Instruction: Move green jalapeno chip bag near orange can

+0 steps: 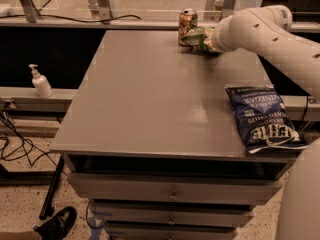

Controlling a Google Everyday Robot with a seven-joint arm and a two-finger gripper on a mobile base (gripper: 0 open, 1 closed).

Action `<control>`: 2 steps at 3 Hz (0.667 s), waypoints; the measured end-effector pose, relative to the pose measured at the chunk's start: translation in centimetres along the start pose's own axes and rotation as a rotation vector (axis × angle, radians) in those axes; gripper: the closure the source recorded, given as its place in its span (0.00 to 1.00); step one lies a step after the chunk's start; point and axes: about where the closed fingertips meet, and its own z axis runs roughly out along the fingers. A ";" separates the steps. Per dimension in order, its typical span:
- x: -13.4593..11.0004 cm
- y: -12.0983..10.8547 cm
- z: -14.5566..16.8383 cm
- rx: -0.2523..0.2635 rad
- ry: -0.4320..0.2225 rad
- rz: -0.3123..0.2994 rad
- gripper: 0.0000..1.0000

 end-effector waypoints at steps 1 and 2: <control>-0.3 0.7 -0.2 -0.030 -0.004 0.007 0.60; -0.2 0.9 -0.5 -0.048 -0.003 0.008 0.36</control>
Offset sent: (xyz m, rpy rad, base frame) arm -0.0153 0.0027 0.0028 0.0198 0.0506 0.0320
